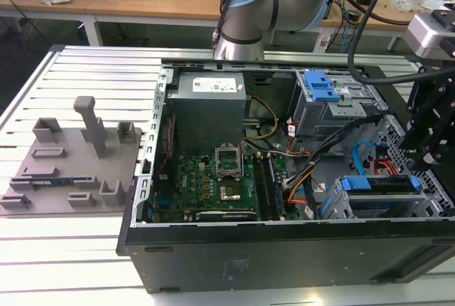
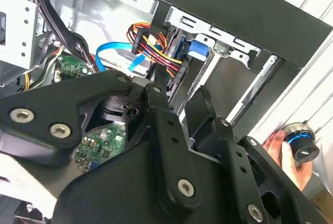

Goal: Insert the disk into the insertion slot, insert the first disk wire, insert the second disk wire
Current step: 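Insert the second disk wire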

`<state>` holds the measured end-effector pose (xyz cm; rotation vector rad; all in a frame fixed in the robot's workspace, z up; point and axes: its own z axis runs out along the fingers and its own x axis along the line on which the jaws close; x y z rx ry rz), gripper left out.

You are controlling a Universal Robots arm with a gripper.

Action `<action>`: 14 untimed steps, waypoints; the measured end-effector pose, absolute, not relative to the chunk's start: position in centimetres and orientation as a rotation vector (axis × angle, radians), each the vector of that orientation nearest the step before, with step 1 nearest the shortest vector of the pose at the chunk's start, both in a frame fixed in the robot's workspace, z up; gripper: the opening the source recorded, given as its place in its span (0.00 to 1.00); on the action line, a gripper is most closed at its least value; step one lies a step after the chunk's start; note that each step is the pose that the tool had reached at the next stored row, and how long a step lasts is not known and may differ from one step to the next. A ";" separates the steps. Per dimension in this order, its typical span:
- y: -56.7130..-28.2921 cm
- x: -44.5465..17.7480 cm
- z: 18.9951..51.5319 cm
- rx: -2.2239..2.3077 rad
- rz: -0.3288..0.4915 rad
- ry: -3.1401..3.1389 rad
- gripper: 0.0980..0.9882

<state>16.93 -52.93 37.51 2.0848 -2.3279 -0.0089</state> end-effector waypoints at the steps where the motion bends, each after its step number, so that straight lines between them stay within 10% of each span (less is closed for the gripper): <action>1: -52.9 16.9 37.5 2.085 -0.009 -2.328 0.37; 14: -49.8 17.0 37.7 2.030 0.114 -2.269 0.37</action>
